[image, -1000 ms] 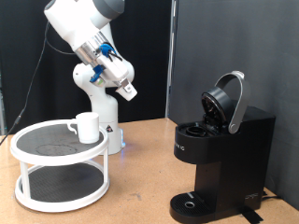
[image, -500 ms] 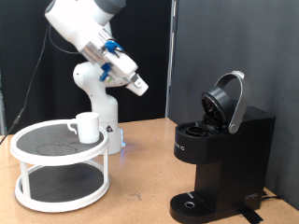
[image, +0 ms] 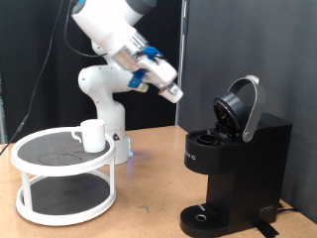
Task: Make a cup of coffee with the keurig machine
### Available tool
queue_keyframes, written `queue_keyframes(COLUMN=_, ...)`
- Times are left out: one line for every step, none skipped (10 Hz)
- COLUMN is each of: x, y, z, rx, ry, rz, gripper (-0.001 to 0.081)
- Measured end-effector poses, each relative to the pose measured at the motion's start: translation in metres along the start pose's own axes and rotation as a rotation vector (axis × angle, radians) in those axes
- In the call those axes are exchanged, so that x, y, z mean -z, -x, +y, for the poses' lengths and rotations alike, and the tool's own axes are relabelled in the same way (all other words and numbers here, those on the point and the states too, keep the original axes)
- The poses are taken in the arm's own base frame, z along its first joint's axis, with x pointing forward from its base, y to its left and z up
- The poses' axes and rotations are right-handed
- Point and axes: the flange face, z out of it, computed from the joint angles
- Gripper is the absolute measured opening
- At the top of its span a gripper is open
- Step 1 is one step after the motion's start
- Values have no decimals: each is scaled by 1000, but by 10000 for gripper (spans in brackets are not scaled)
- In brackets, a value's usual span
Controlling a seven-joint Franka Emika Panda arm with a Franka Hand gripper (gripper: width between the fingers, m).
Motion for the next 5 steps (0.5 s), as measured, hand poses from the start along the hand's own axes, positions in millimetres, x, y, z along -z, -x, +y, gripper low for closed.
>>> queue_keyframes(x=-7, y=10, z=2, rx=12, ry=7, rz=5, gripper=355)
queue_keyframes(x=-13, y=19, z=4, rx=26, ry=10, rz=14, gripper=355)
queue_keyframes(x=-20, y=24, z=6, rx=30, ry=13, rz=30, gripper=355)
queue_keyframes(x=-26, y=27, z=8, rx=31, ry=15, rz=48, gripper=355)
queue_keyframes(x=-32, y=29, z=8, rx=32, ry=12, rz=66, gripper=355)
